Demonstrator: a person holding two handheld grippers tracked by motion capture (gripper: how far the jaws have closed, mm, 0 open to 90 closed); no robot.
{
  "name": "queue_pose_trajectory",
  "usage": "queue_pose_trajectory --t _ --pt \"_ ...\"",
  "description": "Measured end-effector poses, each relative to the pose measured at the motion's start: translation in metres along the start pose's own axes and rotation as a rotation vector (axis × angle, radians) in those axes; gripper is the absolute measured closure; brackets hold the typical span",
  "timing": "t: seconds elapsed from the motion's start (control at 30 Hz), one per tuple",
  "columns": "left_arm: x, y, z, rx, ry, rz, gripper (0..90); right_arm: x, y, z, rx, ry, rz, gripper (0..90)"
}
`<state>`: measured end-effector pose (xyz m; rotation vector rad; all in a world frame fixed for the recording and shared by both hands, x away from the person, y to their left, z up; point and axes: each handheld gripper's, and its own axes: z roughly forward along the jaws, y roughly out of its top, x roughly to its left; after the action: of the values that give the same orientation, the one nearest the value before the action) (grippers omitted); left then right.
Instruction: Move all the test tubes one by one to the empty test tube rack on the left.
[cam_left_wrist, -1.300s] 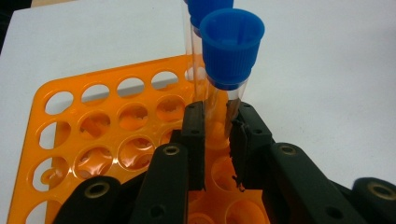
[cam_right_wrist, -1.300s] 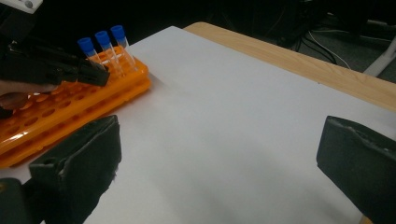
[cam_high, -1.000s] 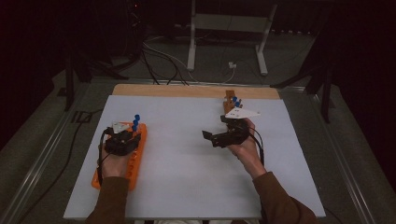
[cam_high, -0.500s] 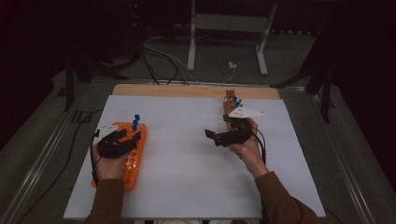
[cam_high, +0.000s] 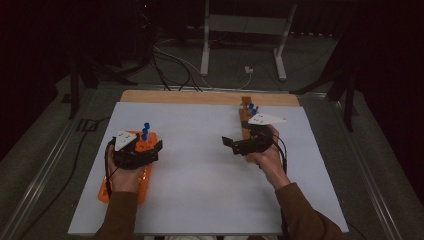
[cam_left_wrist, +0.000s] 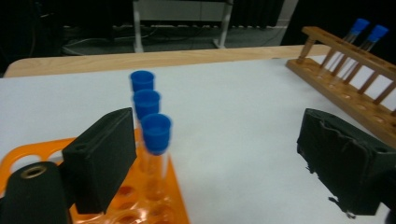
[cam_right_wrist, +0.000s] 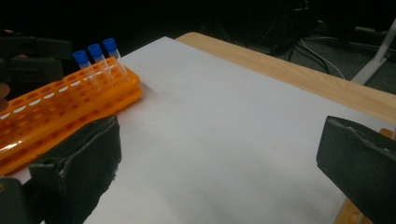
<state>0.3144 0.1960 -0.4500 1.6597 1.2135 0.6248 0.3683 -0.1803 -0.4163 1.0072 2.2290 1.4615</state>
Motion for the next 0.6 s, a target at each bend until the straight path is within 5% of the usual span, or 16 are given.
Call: queue_pose_trajectory --t 0.43,0.6 --pt "-0.033 0.003 0.007 -0.025 -0.093 0.071 0.8 -0.020 0.004 -0.009 -0.021 -0.083 0.005 0.0" --pt "-0.043 -0.002 0.014 -0.001 -0.113 0.100 0.8 -0.034 0.003 -0.014 -0.050 -0.165 0.018 3.1"
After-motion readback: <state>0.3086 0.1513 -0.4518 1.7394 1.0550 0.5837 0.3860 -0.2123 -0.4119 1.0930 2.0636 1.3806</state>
